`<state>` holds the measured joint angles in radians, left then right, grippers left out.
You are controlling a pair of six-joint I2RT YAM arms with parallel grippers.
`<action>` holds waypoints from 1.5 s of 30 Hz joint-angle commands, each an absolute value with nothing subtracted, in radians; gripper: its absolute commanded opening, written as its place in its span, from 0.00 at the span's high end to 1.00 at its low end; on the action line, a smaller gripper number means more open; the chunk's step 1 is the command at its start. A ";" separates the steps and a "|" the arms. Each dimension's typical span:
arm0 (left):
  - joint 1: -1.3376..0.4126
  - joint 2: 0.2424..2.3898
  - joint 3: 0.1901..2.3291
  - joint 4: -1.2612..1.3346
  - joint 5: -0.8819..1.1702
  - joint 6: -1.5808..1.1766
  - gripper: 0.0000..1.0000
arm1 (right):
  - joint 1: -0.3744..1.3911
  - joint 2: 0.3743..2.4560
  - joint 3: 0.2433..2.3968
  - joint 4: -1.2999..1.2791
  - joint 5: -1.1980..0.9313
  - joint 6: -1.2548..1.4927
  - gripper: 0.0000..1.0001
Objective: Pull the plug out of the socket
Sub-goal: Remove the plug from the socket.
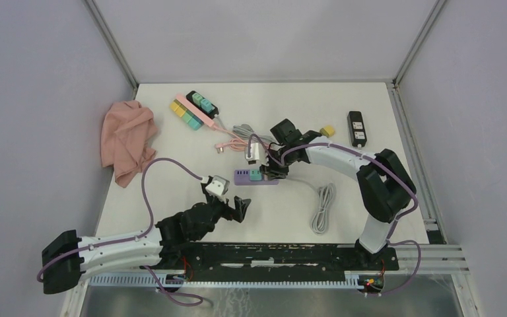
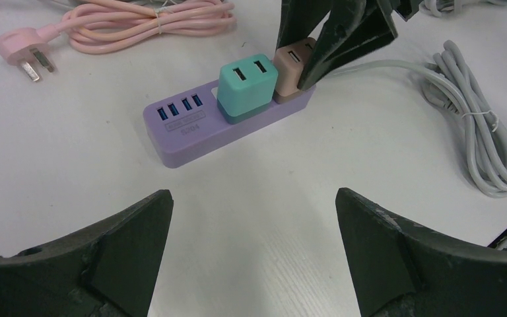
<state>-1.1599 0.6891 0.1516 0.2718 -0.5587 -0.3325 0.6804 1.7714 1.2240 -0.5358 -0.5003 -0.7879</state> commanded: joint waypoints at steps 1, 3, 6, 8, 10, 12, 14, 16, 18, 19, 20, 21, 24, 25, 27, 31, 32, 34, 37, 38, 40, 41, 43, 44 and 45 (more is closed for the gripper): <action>-1.154 0.701 0.151 0.324 -0.556 -0.353 0.00 | 0.690 1.776 1.250 -0.560 -0.487 -0.831 0.69; -1.154 0.708 0.145 0.342 -0.529 -0.336 0.00 | 0.689 1.762 1.257 -0.597 -0.483 -0.863 0.80; -1.153 0.716 0.129 0.388 -0.466 -0.306 0.00 | 0.673 1.719 1.259 -0.724 -0.560 -0.997 0.89; -1.154 0.720 0.111 0.440 -0.386 -0.278 0.01 | 0.646 1.687 1.252 -0.842 -0.645 -1.114 0.90; -1.154 0.725 0.093 0.499 -0.313 -0.255 0.01 | 0.620 1.656 1.237 -0.960 -0.700 -1.220 0.91; -1.153 0.731 0.081 0.542 -0.267 -0.244 0.01 | 0.601 1.635 1.213 -1.029 -0.709 -1.317 0.91; -1.154 0.740 0.075 0.574 -0.233 -0.236 0.01 | 0.595 1.625 1.189 -1.096 -0.690 -1.406 0.91; -1.154 0.751 0.069 0.616 -0.207 -0.234 0.01 | 0.594 1.635 1.181 -1.184 -0.669 -1.515 0.92; -1.154 0.767 0.065 0.648 -0.193 -0.248 0.01 | 0.590 1.655 1.193 -1.271 -0.660 -1.573 0.92; -1.154 0.777 0.061 0.679 -0.179 -0.251 0.01 | 0.588 1.662 1.197 -1.301 -0.662 -1.585 0.92; -1.154 0.791 0.058 0.710 -0.164 -0.252 0.01 | 0.583 1.665 1.195 -1.314 -0.672 -1.591 0.92; -1.154 0.807 0.056 0.741 -0.150 -0.254 0.01 | 0.579 1.663 1.184 -1.313 -0.682 -1.591 0.92; -1.154 0.883 0.058 0.815 -0.125 -0.255 0.01 | 0.575 1.632 1.153 -1.271 -0.680 -1.573 0.91; -1.154 0.909 0.065 0.828 -0.120 -0.255 0.01 | 0.572 1.619 1.145 -1.250 -0.675 -1.556 0.91; -1.154 0.965 0.084 0.842 -0.107 -0.251 0.00 | 0.568 1.598 1.132 -1.216 -0.670 -1.542 0.91; -1.155 1.055 0.133 0.840 -0.102 -0.227 0.01 | 0.562 1.569 1.098 -1.174 -0.674 -1.528 0.91; -1.155 1.066 0.143 0.836 -0.105 -0.220 0.02 | 0.562 1.565 1.092 -1.168 -0.673 -1.526 0.90; -1.155 1.080 0.154 0.846 -0.112 -0.201 0.02 | 0.559 1.563 1.090 -1.164 -0.672 -1.524 0.90; -1.156 1.098 0.158 0.874 -0.118 -0.163 0.02 | 0.555 1.561 1.092 -1.160 -0.670 -1.518 0.90; -1.156 1.105 0.157 0.882 -0.121 -0.148 0.02 | 0.557 1.561 1.090 -1.159 -0.669 -1.518 0.90; -1.156 1.124 0.150 0.912 -0.120 -0.120 0.02 | 0.556 1.563 1.090 -1.158 -0.669 -1.519 0.90; -1.157 1.139 0.142 0.938 -0.116 -0.103 0.02 | 0.556 1.564 1.090 -1.158 -0.669 -1.519 0.90; -1.166 1.156 0.114 1.014 -0.109 -0.062 0.02 | 0.557 1.566 1.091 -1.160 -0.667 -1.516 0.90; -1.175 1.162 0.100 1.056 -0.113 -0.042 0.02 | 0.556 1.565 1.092 -1.158 -0.665 -1.516 0.90; -1.185 1.170 0.089 1.090 -0.118 -0.019 0.02 | 0.557 1.564 1.092 -1.157 -0.664 -1.515 0.90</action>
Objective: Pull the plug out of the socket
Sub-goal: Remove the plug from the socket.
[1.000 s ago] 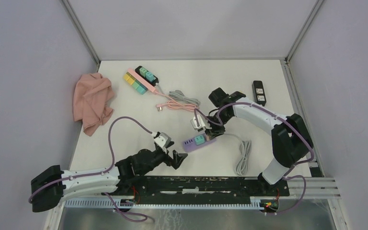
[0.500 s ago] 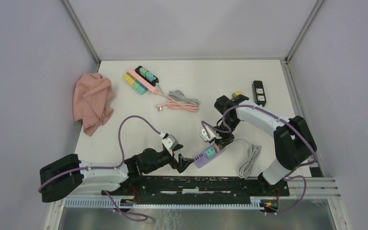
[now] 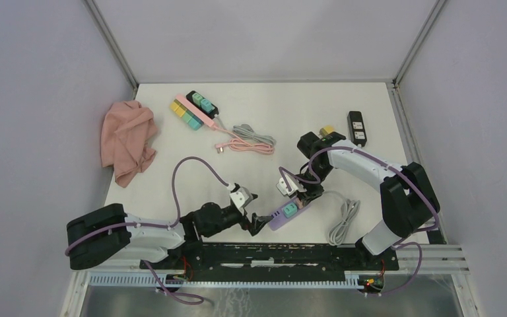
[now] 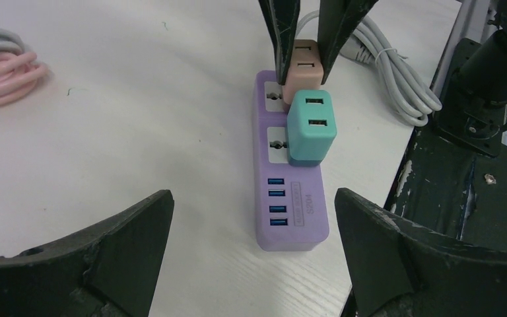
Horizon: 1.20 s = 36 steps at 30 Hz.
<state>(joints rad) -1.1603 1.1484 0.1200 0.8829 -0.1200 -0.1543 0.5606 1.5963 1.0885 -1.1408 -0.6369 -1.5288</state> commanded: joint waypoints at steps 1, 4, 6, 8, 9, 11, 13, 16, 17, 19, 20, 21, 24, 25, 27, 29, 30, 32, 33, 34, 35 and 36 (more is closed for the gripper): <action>-1.194 1.177 0.084 1.111 -0.125 0.002 0.02 | 0.556 1.563 1.093 -1.158 -0.665 -1.515 0.90; -1.213 1.207 0.091 1.122 -0.146 0.054 0.02 | 0.556 1.563 1.092 -1.158 -0.666 -1.515 0.90; -1.225 1.236 0.096 1.132 -0.153 0.083 0.02 | 0.555 1.562 1.091 -1.158 -0.667 -1.516 0.90; -1.232 1.273 0.096 1.170 -0.155 0.110 0.02 | 0.556 1.566 1.092 -1.157 -0.669 -1.516 0.90; -1.233 1.293 0.094 1.190 -0.154 0.124 0.02 | 0.556 1.565 1.092 -1.157 -0.669 -1.515 0.89; -1.235 1.342 0.094 1.222 -0.147 0.149 0.02 | 0.556 1.566 1.092 -1.157 -0.670 -1.515 0.89; -1.236 1.387 0.104 1.237 -0.149 0.167 0.02 | 0.556 1.565 1.092 -1.157 -0.673 -1.516 0.89; -1.235 1.445 0.135 1.234 -0.150 0.184 0.02 | 0.556 1.566 1.091 -1.158 -0.676 -1.518 0.89; -1.235 1.469 0.145 1.236 -0.145 0.185 0.02 | 0.557 1.567 1.091 -1.158 -0.676 -1.518 0.89; -1.236 1.500 0.170 1.238 -0.124 0.177 0.02 | 0.556 1.567 1.091 -1.159 -0.678 -1.519 0.89; -1.236 1.513 0.180 1.240 -0.107 0.167 0.02 | 0.556 1.569 1.091 -1.160 -0.679 -1.520 0.89; -1.235 1.524 0.189 1.244 -0.090 0.153 0.03 | 0.556 1.569 1.091 -1.160 -0.679 -1.519 0.89; -1.238 1.549 0.197 1.273 -0.061 0.096 0.04 | 0.555 1.567 1.092 -1.160 -0.681 -1.520 0.89; -1.240 1.556 0.200 1.279 -0.057 0.077 0.04 | 0.557 1.567 1.091 -1.158 -0.682 -1.520 0.89; -1.252 1.575 0.211 1.280 -0.051 0.046 0.04 | 0.556 1.568 1.091 -1.158 -0.685 -1.521 0.89; -1.266 1.609 0.229 1.272 -0.068 0.028 0.05 | 0.556 1.569 1.090 -1.158 -0.686 -1.522 0.89; -1.272 1.626 0.237 1.269 -0.081 0.025 0.06 | 0.555 1.569 1.089 -1.157 -0.687 -1.522 0.89; -1.279 1.671 0.252 1.272 -0.102 0.015 0.08 | 0.557 1.569 1.089 -1.158 -0.688 -1.522 0.89; -1.279 1.684 0.253 1.277 -0.112 0.009 0.10 | 0.557 1.568 1.090 -1.157 -0.688 -1.521 0.89; -1.279 1.692 0.256 1.281 -0.123 0.002 0.12 | 0.556 1.569 1.090 -1.157 -0.688 -1.520 0.89; -1.280 1.700 0.259 1.280 -0.133 -0.002 0.14 | 0.556 1.568 1.088 -1.157 -0.689 -1.521 0.89; -1.279 1.705 0.264 1.273 -0.141 -0.005 0.16 | 0.557 1.569 1.088 -1.155 -0.689 -1.520 0.89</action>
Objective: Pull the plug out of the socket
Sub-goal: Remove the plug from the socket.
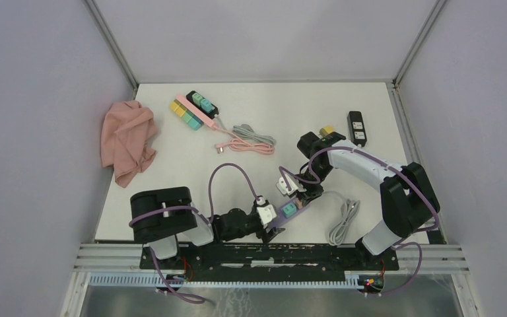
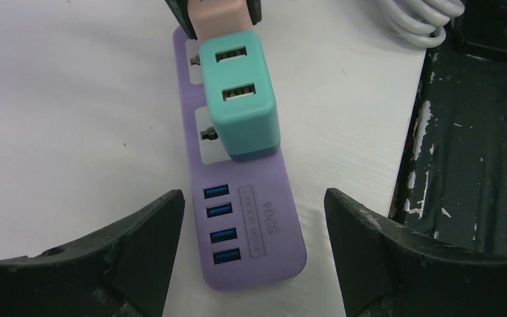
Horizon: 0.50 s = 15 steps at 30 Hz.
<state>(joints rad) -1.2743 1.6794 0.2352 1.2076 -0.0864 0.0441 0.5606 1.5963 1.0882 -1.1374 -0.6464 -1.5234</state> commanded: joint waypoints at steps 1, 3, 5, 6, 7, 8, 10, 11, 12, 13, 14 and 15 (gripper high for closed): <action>-1.279 1.708 0.270 1.254 -0.151 -0.009 0.19 | 0.556 1.569 1.088 -1.155 -0.689 -1.520 0.89; -1.281 1.712 0.285 1.210 -0.173 -0.013 0.22 | 0.556 1.570 1.087 -1.155 -0.690 -1.521 0.89; -1.281 1.714 0.294 1.183 -0.192 -0.015 0.24 | 0.556 1.570 1.087 -1.155 -0.690 -1.521 0.89; -1.281 1.714 0.296 1.178 -0.199 -0.016 0.25 | 0.556 1.570 1.086 -1.154 -0.691 -1.520 0.89; -1.281 1.716 0.296 1.176 -0.201 -0.018 0.27 | 0.556 1.569 1.086 -1.155 -0.692 -1.521 0.89; -1.282 1.719 0.296 1.174 -0.201 -0.018 0.29 | 0.557 1.569 1.087 -1.154 -0.693 -1.520 0.89; -1.281 1.722 0.300 1.168 -0.200 -0.021 0.38 | 0.556 1.570 1.087 -1.155 -0.694 -1.520 0.89; -1.280 1.725 0.303 1.165 -0.199 -0.021 0.44 | 0.555 1.570 1.085 -1.153 -0.696 -1.520 0.89; -1.281 1.726 0.305 1.160 -0.195 -0.021 0.55 | 0.556 1.570 1.086 -1.153 -0.698 -1.520 0.89; -1.282 1.726 0.307 1.157 -0.193 -0.022 0.66 | 0.555 1.571 1.086 -1.153 -0.701 -1.519 0.89; -1.281 1.726 0.306 1.155 -0.191 -0.022 0.74 | 0.556 1.572 1.085 -1.154 -0.705 -1.519 0.89; -1.281 1.724 0.307 1.151 -0.190 -0.023 0.80 | 0.556 1.571 1.085 -1.154 -0.706 -1.520 0.89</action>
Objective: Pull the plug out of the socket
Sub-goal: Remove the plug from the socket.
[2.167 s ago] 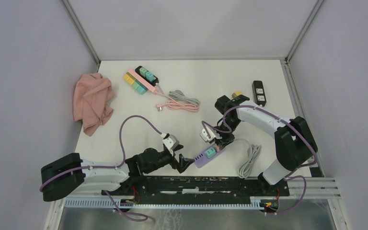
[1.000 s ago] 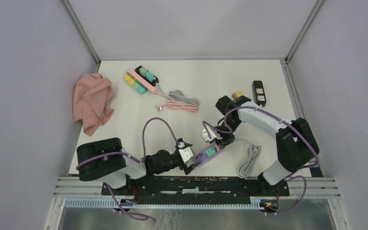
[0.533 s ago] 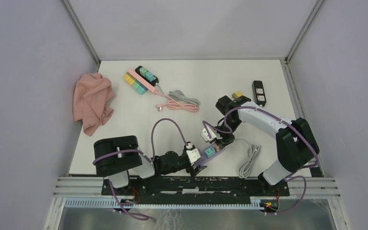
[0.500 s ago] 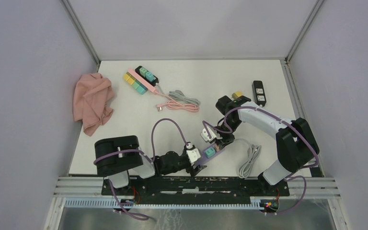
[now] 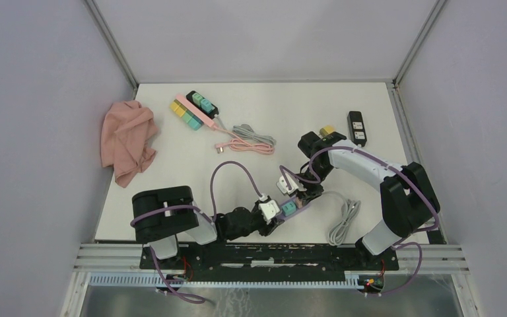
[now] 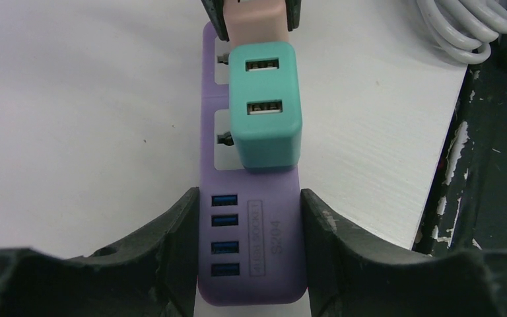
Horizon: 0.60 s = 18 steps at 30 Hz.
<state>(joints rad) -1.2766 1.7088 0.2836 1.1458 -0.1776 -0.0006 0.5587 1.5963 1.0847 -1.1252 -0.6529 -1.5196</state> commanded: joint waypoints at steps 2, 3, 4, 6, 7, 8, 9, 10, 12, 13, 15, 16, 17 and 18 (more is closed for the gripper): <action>-1.281 1.720 0.309 1.138 -0.187 -0.021 0.89 | 0.556 1.570 1.083 -1.151 -0.715 -1.521 0.89; -1.281 1.719 0.311 1.130 -0.186 -0.021 0.92 | 0.556 1.569 1.081 -1.152 -0.724 -1.526 0.89; -1.281 1.718 0.313 1.120 -0.187 -0.021 0.96 | 0.557 1.565 1.076 -1.153 -0.739 -1.532 0.89; -1.281 1.718 0.317 1.113 -0.183 -0.020 0.97 | 0.557 1.557 1.064 -1.159 -0.784 -1.558 0.89; -1.281 1.719 0.317 1.109 -0.180 -0.019 0.97 | 0.558 1.549 1.055 -1.158 -0.812 -1.570 0.91; -1.281 1.721 0.321 1.106 -0.178 -0.018 0.97 | 0.561 1.543 1.047 -1.155 -0.834 -1.579 0.92; -1.281 1.722 0.324 1.102 -0.176 -0.018 0.97 | 0.566 1.538 1.042 -1.149 -0.850 -1.583 0.94; -1.280 1.725 0.327 1.098 -0.174 -0.018 0.97 | 0.571 1.533 1.036 -1.140 -0.860 -1.583 0.95; -1.281 1.727 0.328 1.097 -0.175 -0.018 0.97 | 0.578 1.524 1.029 -1.115 -0.861 -1.577 0.97; -1.281 1.727 0.327 1.096 -0.176 -0.020 0.97 | 0.579 1.522 1.027 -1.106 -0.859 -1.571 0.97; -1.281 1.726 0.324 1.100 -0.180 -0.021 0.97 | 0.578 1.519 1.029 -1.094 -0.843 -1.556 0.98; -1.280 1.726 0.321 1.102 -0.182 -0.021 0.97 | 0.576 1.519 1.033 -1.092 -0.831 -1.548 0.98; -1.281 1.726 0.318 1.104 -0.184 -0.021 0.97 | 0.569 1.518 1.039 -1.095 -0.822 -1.542 0.98; -1.281 1.725 0.315 1.109 -0.187 -0.021 0.97 | 0.558 1.517 1.047 -1.104 -0.820 -1.540 0.98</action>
